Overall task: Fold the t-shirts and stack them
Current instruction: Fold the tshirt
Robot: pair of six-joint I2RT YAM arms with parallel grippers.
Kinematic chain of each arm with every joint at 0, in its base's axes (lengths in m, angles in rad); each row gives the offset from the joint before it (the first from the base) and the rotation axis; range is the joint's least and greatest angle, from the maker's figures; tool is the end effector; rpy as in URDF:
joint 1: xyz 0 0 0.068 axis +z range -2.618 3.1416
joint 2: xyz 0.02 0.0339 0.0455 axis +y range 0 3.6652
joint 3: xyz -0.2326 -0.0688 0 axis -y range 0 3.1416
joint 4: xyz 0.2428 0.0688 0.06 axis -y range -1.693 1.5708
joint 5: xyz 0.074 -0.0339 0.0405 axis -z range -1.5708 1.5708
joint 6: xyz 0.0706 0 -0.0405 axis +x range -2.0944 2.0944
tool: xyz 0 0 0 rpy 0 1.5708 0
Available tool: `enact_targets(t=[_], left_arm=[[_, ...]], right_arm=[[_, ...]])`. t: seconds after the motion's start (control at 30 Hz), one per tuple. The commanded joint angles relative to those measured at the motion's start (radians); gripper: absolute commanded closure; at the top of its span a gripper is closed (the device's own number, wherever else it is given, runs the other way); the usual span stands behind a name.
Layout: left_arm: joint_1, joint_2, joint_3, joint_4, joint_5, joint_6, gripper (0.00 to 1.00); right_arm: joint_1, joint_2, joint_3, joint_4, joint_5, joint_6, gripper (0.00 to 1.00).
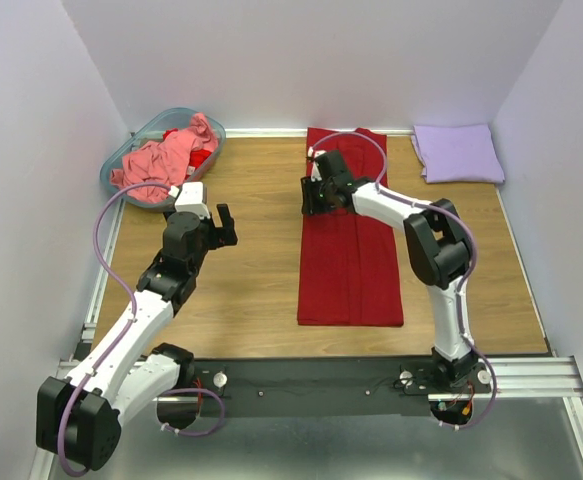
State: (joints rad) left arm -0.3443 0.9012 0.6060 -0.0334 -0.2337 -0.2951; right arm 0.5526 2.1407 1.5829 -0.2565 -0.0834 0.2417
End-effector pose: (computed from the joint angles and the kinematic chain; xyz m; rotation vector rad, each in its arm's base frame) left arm 0.2507 -0.0725 0.2366 -0.1122 1.8925 -0.2143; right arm 0.4075 0.2582 0.1267 -0.4167 2.3985 0.4678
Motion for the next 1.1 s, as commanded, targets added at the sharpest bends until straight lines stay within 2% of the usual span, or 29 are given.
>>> enact_targets(t=[0.0,0.27,0.4,0.8,1.07], left_arm=[[-0.001,-0.015,0.029,-0.002,0.010,0.014,0.03],[-0.001,-0.012,0.029,-0.007,0.007,0.017,0.03],[-0.001,-0.010,0.029,-0.007,0.010,0.016,0.03],[0.001,-0.004,0.029,-0.014,0.011,0.011,0.03],[-0.001,0.030,0.041,-0.033,0.019,-0.035,0.03]], right_arm=[[0.003,0.067,0.095,0.011,0.076,-0.009,0.52],[0.003,0.182,0.164,0.016,0.063,0.013,0.52],[0.013,0.179,0.132,0.023,0.025,0.010,0.52],[0.184,0.168,0.051,0.034,-0.036,0.022,0.52],[0.199,0.131,0.170,0.030,0.010,0.022,0.50]])
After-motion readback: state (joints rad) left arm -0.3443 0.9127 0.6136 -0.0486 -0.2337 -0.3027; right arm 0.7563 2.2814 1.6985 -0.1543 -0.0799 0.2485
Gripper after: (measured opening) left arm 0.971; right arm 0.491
